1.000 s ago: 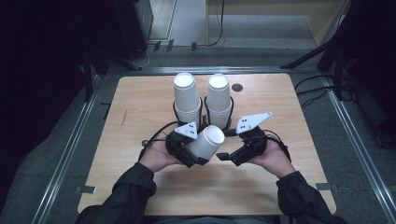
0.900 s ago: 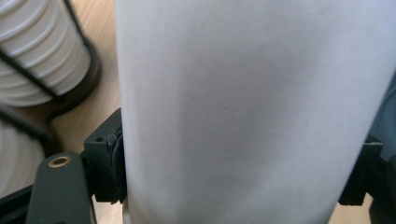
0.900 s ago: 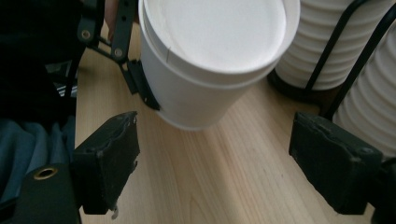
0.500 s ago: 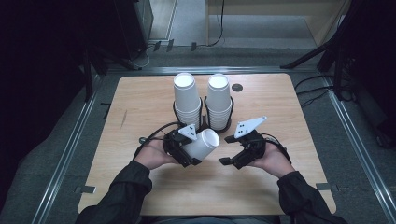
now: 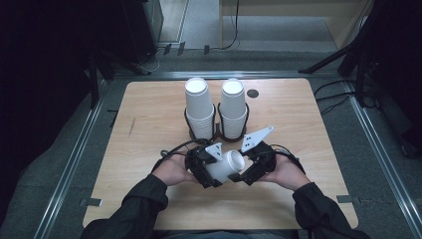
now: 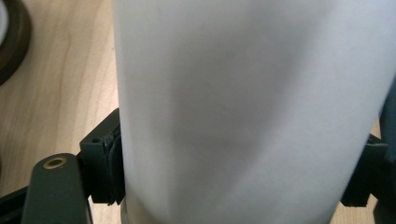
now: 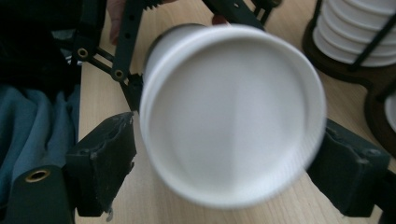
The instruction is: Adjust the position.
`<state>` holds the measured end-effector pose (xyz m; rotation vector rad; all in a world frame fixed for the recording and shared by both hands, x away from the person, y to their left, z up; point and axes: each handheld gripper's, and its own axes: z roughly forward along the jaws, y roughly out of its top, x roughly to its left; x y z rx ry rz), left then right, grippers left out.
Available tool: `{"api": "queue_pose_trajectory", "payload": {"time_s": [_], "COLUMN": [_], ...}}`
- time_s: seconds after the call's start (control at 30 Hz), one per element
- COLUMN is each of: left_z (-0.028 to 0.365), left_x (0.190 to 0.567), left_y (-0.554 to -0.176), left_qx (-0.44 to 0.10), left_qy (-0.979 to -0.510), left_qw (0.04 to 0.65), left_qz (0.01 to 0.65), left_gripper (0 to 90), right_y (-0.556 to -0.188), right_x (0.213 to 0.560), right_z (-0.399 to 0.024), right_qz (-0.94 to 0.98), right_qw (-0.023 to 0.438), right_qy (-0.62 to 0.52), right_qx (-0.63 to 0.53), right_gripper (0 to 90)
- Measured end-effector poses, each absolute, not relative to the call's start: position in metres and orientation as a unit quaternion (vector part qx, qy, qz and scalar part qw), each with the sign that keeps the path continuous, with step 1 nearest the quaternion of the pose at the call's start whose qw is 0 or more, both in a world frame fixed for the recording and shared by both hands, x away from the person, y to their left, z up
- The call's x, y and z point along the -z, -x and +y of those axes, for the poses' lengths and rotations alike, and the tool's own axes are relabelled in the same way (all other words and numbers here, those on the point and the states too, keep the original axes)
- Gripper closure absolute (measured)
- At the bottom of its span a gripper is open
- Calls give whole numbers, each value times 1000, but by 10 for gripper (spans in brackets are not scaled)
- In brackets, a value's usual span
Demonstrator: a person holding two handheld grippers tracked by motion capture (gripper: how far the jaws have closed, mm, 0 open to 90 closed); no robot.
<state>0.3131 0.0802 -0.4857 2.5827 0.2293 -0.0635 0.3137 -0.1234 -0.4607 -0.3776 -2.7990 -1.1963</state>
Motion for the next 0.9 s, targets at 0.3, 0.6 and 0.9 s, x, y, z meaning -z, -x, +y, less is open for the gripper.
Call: {"api": "queue_pose_trajectory", "payload": {"time_s": [0.3, 0.6, 0.9], "left_z": [83, 94, 114], "left_x": [489, 481, 470], "left_y": [-310, -319, -325], "left_qx": [30, 9, 19], "left_qy": [-957, -937, -915], "left_qw": [278, 323, 375], "left_qz": [77, 135, 149], "left_gripper": [109, 0, 0], "right_y": [-312, -318, -322], "right_x": [454, 452, 449], "right_z": [-114, -126, -142], "right_qz": [-922, -915, -900], "right_qw": [54, 39, 12], "right_qy": [116, 133, 159], "right_qx": [366, 380, 405], "right_gripper": [245, 250, 249]}}
